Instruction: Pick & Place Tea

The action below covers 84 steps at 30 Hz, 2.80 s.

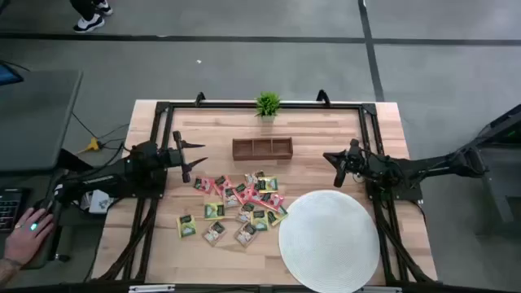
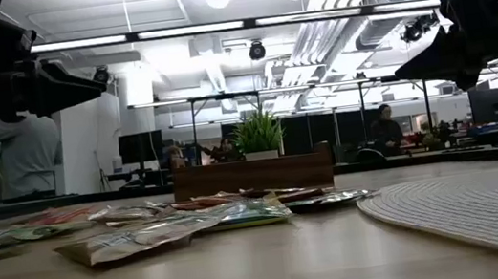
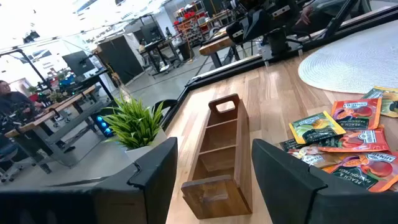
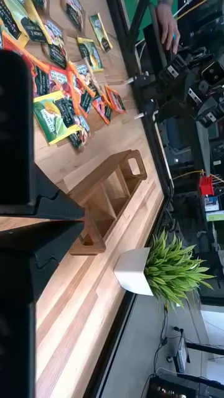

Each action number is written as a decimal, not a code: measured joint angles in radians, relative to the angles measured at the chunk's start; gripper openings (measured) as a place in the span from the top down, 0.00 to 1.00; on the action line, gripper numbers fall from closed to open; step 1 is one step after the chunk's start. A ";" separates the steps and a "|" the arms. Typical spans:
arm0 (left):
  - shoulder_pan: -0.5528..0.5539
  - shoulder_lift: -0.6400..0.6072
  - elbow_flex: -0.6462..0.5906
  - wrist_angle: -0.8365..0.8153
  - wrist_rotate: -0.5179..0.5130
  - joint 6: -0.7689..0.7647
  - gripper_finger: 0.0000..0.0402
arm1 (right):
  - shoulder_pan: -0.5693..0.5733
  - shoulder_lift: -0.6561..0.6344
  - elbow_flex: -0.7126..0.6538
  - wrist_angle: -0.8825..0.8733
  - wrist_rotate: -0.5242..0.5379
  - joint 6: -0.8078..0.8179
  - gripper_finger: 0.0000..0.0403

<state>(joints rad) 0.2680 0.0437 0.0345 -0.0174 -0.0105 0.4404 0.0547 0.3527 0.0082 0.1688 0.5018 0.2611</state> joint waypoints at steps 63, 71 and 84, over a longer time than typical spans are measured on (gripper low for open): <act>0.000 -0.008 -0.002 0.096 -0.310 0.337 0.50 | 0.000 0.000 0.000 0.000 0.000 0.000 0.97; 0.000 -0.008 -0.002 0.081 -0.294 0.341 0.50 | 0.000 0.000 0.000 0.000 0.000 0.000 0.97; 0.000 -0.009 -0.002 0.157 -0.110 0.156 0.50 | 0.000 0.000 0.000 0.000 0.000 0.000 0.97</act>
<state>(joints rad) 0.2680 0.0346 0.0322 0.1392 -0.1201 0.5963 0.0551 0.3527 0.0082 0.1691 0.5018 0.2610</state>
